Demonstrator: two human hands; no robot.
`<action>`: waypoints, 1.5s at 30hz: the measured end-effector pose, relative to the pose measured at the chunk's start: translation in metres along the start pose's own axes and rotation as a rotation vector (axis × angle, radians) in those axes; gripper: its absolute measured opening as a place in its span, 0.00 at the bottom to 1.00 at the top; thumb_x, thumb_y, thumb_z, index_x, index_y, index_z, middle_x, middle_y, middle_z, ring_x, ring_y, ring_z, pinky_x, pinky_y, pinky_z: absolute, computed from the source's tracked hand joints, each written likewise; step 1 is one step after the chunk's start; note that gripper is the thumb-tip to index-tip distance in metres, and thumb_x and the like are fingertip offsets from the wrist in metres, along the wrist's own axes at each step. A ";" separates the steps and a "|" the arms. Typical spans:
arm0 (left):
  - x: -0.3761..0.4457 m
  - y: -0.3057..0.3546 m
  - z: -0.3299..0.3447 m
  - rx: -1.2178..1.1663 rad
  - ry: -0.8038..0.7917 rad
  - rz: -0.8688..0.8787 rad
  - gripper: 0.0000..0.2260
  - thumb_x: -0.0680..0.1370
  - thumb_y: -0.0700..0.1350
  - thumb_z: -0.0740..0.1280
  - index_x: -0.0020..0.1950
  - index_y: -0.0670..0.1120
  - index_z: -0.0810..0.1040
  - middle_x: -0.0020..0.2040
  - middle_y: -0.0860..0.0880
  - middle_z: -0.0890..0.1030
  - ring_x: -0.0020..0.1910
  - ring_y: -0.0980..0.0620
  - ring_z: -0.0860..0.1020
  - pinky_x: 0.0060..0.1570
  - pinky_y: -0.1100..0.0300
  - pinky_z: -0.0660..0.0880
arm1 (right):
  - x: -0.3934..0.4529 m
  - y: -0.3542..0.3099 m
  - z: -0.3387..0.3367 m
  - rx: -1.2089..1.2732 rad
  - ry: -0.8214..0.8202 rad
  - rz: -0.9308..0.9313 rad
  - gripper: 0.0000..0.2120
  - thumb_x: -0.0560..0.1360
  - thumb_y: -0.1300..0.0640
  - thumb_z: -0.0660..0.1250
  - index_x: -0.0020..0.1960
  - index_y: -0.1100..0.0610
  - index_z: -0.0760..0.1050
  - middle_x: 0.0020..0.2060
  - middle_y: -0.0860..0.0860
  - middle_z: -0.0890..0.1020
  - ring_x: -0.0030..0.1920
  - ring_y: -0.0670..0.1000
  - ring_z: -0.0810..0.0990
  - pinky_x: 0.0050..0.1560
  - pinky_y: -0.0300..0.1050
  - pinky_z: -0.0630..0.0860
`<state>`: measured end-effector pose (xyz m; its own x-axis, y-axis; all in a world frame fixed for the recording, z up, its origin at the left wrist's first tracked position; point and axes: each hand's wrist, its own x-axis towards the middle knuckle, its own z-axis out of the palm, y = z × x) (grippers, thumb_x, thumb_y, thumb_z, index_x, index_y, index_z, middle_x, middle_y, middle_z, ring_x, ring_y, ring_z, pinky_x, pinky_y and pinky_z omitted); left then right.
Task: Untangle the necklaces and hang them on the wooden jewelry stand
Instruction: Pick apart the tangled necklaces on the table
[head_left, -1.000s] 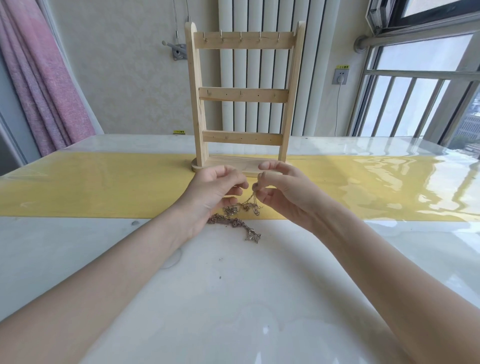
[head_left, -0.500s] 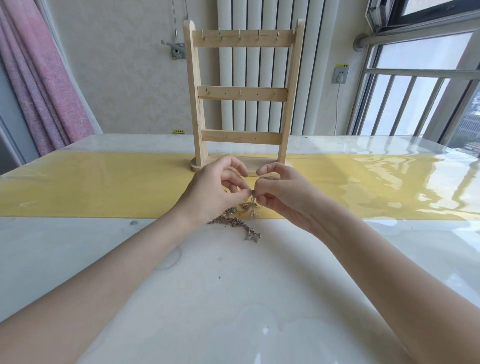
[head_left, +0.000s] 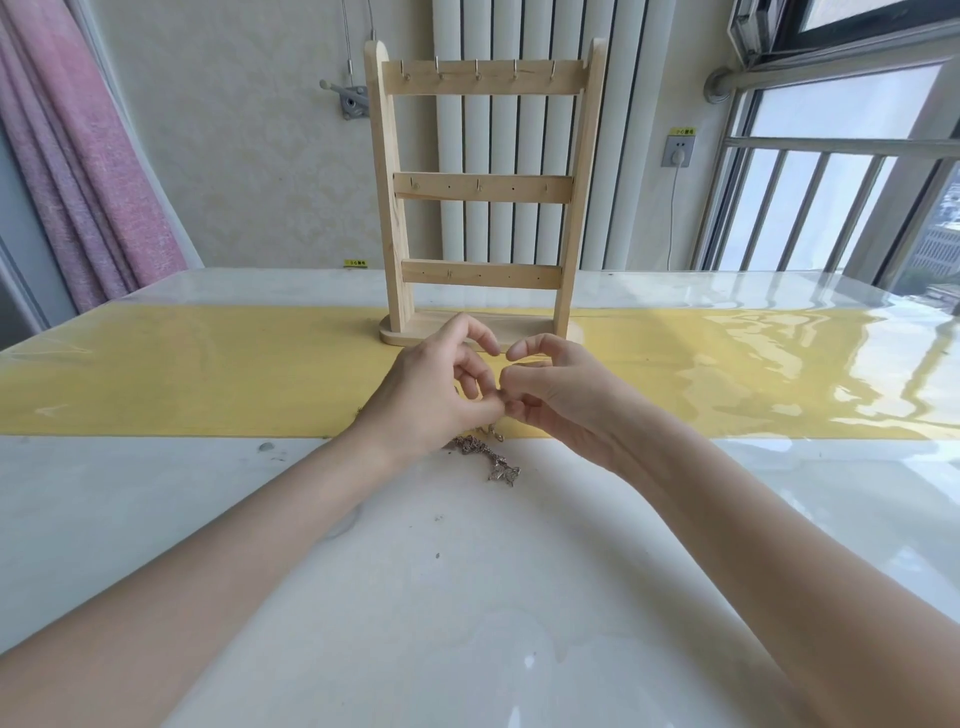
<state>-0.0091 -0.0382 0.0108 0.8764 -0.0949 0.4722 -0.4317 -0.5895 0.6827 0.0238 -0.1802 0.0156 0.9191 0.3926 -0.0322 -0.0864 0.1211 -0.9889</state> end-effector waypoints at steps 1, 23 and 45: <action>-0.001 0.000 0.001 0.025 -0.001 0.013 0.17 0.68 0.37 0.71 0.44 0.54 0.68 0.31 0.56 0.75 0.31 0.60 0.70 0.35 0.67 0.69 | 0.000 0.001 0.001 -0.014 -0.008 -0.001 0.13 0.72 0.74 0.61 0.48 0.58 0.66 0.23 0.49 0.71 0.29 0.50 0.67 0.36 0.40 0.70; 0.001 -0.003 -0.001 0.021 -0.027 -0.006 0.09 0.66 0.43 0.74 0.32 0.54 0.76 0.29 0.55 0.72 0.29 0.59 0.68 0.34 0.65 0.67 | 0.000 -0.003 -0.001 0.037 -0.047 0.002 0.14 0.73 0.76 0.59 0.49 0.59 0.66 0.27 0.52 0.71 0.29 0.49 0.69 0.32 0.38 0.69; 0.006 -0.005 -0.014 -0.224 -0.181 -0.194 0.07 0.75 0.40 0.69 0.37 0.47 0.77 0.28 0.59 0.77 0.27 0.62 0.71 0.29 0.70 0.68 | 0.001 -0.006 -0.009 -0.256 -0.061 -0.161 0.18 0.69 0.75 0.68 0.50 0.55 0.70 0.43 0.54 0.73 0.39 0.52 0.73 0.45 0.46 0.71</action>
<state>-0.0051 -0.0241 0.0179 0.9616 -0.1514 0.2289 -0.2723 -0.4212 0.8651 0.0289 -0.1883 0.0197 0.8878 0.4416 0.1293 0.1657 -0.0446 -0.9852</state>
